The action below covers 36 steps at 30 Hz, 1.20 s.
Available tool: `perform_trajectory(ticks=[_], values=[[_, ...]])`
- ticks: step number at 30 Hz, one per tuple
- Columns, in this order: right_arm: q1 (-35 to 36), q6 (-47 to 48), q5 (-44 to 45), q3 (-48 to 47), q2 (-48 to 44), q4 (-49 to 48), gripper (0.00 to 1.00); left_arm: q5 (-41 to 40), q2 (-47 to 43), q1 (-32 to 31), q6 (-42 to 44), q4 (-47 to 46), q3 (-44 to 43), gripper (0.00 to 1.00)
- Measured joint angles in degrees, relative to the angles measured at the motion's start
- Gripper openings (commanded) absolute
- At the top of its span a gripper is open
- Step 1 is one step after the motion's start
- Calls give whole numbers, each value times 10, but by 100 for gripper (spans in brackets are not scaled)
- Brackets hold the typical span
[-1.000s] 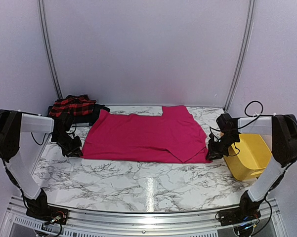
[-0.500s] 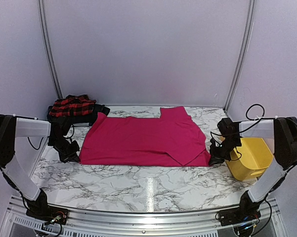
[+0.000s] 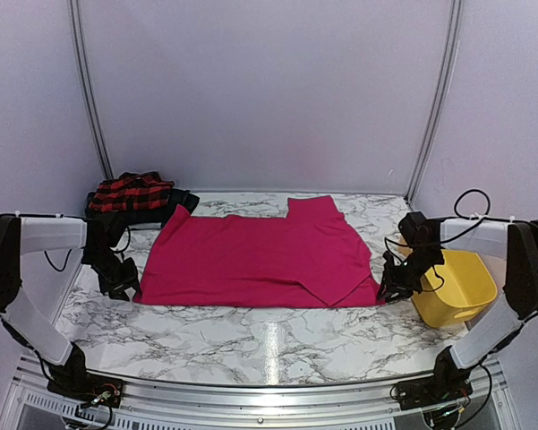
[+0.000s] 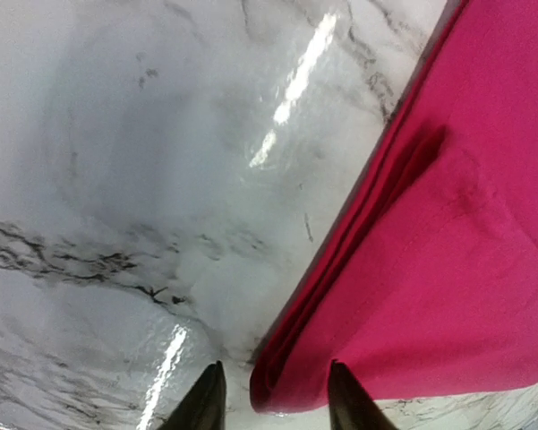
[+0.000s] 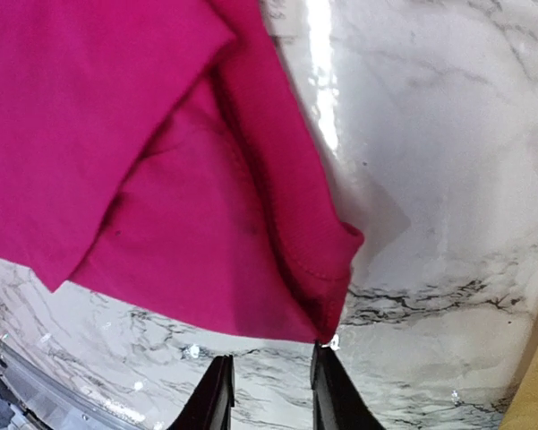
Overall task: Fold and stack the mixed laundry pile
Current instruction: Move the 1/3-folded T-shirt to the center of the board, then adjust the 1/3-folded T-shirt at the center of the board.
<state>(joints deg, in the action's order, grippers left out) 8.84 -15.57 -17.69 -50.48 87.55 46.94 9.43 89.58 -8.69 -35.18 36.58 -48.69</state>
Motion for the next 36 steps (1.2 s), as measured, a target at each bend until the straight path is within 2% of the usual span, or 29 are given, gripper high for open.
perform_trajectory(ticks=[4,6,11,17,24,30,36], values=[[0,-5,-16,-36,-17,7,32,-24,-52,-6,21,12,-31,54],[0,-6,-21,-64,-17,5,32,-31,-71,-22,35,9,-78,58],[0,-6,-29,-130,12,-9,32,-6,-62,-121,64,-51,-164,56],[0,4,-29,-170,102,-26,31,33,69,-300,89,-126,-252,52],[0,12,-31,-170,146,-30,31,14,245,-468,218,-169,-421,52],[-1,12,-40,-170,146,-38,31,17,354,-521,338,-186,-546,52],[-1,10,-49,-174,147,-45,30,14,420,-530,384,-190,-594,54]])
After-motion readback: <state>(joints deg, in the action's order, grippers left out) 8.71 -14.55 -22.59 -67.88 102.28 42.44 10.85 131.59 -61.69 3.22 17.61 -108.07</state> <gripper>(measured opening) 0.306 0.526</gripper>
